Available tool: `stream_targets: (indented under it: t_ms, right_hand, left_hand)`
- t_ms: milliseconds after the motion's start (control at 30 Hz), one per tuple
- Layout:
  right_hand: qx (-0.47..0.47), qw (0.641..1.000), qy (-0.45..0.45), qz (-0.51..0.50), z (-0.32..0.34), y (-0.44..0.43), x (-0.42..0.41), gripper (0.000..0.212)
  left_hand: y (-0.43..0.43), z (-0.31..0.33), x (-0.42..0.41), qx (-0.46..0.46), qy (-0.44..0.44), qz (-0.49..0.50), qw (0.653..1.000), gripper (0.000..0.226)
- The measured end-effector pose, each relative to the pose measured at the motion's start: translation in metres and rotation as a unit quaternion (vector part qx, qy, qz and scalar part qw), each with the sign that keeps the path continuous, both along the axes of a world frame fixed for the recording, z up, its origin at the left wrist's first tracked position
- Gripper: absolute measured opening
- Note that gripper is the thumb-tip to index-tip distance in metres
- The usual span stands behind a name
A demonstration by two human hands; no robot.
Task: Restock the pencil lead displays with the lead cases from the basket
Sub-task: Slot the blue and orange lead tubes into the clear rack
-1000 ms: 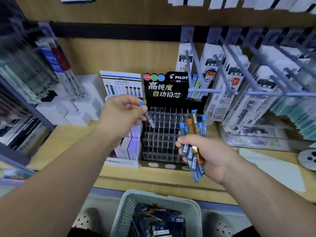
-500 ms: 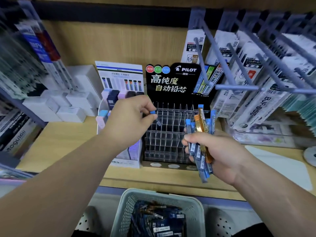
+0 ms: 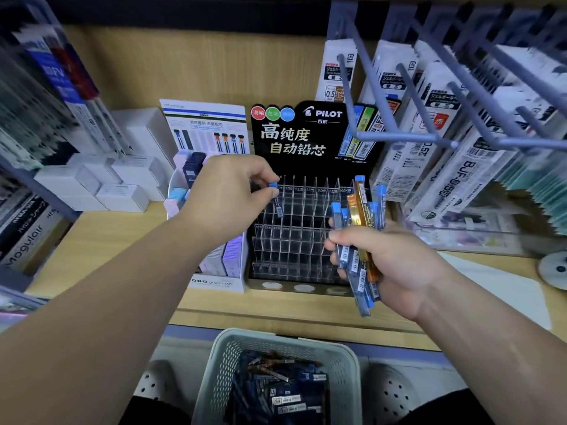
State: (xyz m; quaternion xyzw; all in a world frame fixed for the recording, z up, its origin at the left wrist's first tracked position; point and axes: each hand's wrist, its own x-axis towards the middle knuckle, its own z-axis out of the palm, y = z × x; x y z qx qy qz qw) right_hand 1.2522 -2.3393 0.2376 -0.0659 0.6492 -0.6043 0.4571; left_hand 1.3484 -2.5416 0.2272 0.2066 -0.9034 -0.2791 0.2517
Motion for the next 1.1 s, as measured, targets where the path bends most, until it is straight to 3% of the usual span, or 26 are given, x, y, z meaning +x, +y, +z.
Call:
stream_targets:
  t_ms: [567,833,1100]
  right_hand:
    - [-0.014,1.000,0.001,0.015,-0.003,-0.001,0.000,0.011]
    - [-0.013,1.000,0.003,0.015,-0.009,-0.002,-0.002,0.014]
    - [-0.027,0.999,-0.007,0.023,-0.009,-0.003,0.000,0.009]
  left_hand:
    - [-0.012,0.001,-0.001,-0.038,-0.039,-0.029,0.998,0.006]
    - [-0.003,-0.012,-0.011,-0.159,-0.056,-0.031,0.985,0.007]
    - [0.003,-0.015,-0.011,-0.221,-0.096,-0.013,0.970,0.019]
